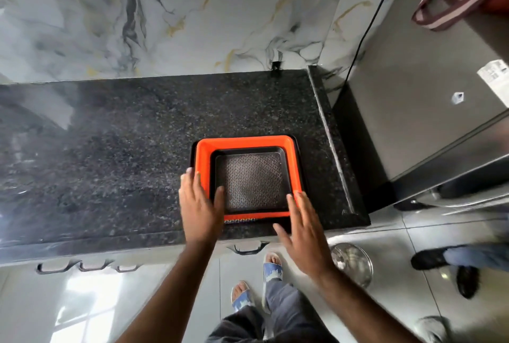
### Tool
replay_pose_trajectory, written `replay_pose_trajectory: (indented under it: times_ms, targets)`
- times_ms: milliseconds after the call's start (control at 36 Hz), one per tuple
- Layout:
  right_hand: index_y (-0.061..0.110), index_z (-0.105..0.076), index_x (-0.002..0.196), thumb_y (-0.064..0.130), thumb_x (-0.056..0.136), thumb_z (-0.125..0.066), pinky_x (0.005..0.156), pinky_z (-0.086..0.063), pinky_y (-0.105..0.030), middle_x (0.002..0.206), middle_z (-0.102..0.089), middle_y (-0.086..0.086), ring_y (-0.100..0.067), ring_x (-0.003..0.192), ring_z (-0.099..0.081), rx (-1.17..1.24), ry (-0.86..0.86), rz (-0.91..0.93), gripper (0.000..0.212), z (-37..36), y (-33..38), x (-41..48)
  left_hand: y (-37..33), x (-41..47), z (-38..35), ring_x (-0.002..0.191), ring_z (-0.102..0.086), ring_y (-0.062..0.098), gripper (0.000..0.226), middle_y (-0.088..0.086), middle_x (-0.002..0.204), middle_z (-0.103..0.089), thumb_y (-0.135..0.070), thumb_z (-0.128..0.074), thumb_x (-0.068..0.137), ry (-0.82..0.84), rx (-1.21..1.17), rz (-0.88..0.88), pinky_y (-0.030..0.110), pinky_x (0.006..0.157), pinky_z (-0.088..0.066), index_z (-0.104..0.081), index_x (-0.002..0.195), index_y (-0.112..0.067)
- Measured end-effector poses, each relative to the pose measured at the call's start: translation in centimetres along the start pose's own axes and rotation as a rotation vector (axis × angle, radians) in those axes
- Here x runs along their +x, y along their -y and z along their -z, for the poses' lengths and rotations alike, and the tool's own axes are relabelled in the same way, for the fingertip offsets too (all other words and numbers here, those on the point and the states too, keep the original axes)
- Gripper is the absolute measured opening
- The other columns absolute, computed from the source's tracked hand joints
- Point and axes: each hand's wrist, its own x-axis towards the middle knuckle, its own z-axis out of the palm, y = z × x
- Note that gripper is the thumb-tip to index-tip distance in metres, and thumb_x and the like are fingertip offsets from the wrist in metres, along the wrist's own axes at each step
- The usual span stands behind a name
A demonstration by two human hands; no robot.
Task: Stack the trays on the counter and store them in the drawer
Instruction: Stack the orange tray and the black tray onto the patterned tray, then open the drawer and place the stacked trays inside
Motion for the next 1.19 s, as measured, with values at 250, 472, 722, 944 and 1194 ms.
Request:
replay_pose_trajectory:
  times_ms: [250,472,722,944,1194]
  targets:
    - [0.000,-0.016,0.157,0.074,0.093,-0.028,0.124,-0.023,-0.046,0.168,-0.008,-0.020,-0.031,0.157,-0.009,-0.289,0.213,-0.099,0.099,-3.4,-6.0,-6.2,7.2,-11.2,-1.8,0.152,-0.007,0.036,0.087,0.024,0.163,-0.010,-0.060,-0.022,0.097,0.159,0.234,0.227,0.045,0.124,-0.011,-0.017,0.153,0.007]
    - [0.002,-0.003,0.159,0.080,0.090,-0.026,0.125,-0.020,-0.049,0.168,0.003,-0.018,-0.030,0.157,0.000,-0.353,0.207,0.105,0.107,-4.1,-9.4,-6.7,8.4,-12.9,-3.5,0.153,-0.003,0.033,0.091,0.019,0.165,-0.004,-0.069,-0.019,0.096,0.147,0.404,0.139,0.050,0.122,-0.012,-0.005,0.156,-0.002]
    - [0.001,-0.007,0.158,0.086,0.086,-0.025,0.126,-0.015,-0.048,0.168,-0.003,-0.019,-0.030,0.157,-0.002,-0.345,0.134,0.161,0.113,-4.9,-10.3,-7.1,8.0,-21.5,-10.1,0.154,-0.003,0.023,0.090,0.012,0.166,-0.005,-0.067,-0.026,0.096,0.493,0.241,-0.069,0.035,0.124,-0.008,-0.008,0.156,-0.004]
    - [0.001,-0.006,0.158,0.091,0.079,-0.027,0.125,-0.016,-0.050,0.168,-0.002,-0.018,-0.030,0.157,0.000,-0.349,0.062,0.155,0.122,-6.6,-10.6,-7.2,7.8,-16.9,-15.1,0.154,-0.007,0.027,0.082,0.013,0.166,-0.010,-0.050,-0.045,0.096,0.736,0.514,-0.273,0.043,0.124,-0.013,-0.012,0.156,-0.007]
    - [-0.001,-0.011,0.157,0.094,0.077,-0.025,0.126,-0.015,-0.049,0.168,-0.007,-0.021,-0.031,0.157,-0.005,-0.362,0.065,0.160,0.125,-6.0,-10.1,-7.2,9.2,-19.8,-16.7,0.152,-0.013,0.029,0.096,0.013,0.163,-0.020,-0.041,-0.064,0.081,0.601,0.534,-0.272,0.042,0.119,-0.024,-0.014,0.155,-0.005]
